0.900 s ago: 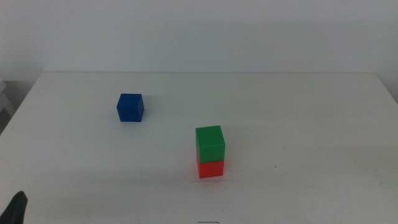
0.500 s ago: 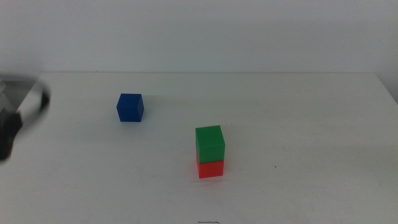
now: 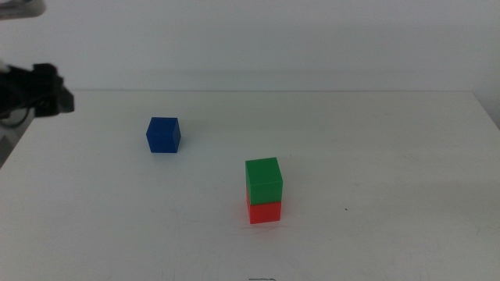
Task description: Stack red cubes first, then green, then blue cubes in a specific spot.
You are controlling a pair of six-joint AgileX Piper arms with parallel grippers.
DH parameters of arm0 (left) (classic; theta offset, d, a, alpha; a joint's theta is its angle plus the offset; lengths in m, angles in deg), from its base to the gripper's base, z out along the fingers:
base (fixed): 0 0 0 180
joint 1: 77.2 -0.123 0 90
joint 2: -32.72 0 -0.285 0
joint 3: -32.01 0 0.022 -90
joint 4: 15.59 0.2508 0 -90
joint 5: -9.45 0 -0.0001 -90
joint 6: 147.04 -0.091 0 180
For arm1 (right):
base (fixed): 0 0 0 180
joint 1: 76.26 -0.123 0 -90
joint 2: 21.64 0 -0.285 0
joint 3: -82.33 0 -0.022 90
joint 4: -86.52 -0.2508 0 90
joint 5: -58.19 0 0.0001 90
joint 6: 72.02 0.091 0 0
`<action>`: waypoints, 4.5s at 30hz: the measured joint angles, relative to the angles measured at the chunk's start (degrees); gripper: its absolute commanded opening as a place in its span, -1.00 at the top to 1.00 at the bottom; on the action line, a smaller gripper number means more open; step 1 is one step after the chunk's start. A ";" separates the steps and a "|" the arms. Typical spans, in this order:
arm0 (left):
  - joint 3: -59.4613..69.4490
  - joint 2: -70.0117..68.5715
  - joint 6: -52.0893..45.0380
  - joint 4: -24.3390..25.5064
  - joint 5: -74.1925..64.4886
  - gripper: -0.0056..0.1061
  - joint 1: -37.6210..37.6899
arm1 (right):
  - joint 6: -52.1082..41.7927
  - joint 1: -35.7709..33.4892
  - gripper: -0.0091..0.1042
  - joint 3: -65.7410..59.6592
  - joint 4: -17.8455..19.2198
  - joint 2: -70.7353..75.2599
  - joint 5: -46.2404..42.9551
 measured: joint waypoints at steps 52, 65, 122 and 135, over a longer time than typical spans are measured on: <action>-52.45 65.09 -1.28 -2.47 -15.17 -0.20 8.56 | 0.00 0.00 -0.70 0.00 0.00 0.00 0.00; -52.44 63.77 0.01 -1.96 -19.07 0.84 8.56 | 0.00 0.00 -0.70 0.00 0.00 0.00 0.00; -43.34 46.64 43.45 11.93 -23.80 0.69 41.07 | 0.00 0.00 -0.70 0.00 0.02 0.00 0.05; -43.61 47.35 43.58 12.05 -23.15 0.61 41.07 | 0.00 0.00 -0.70 0.00 0.02 0.00 0.05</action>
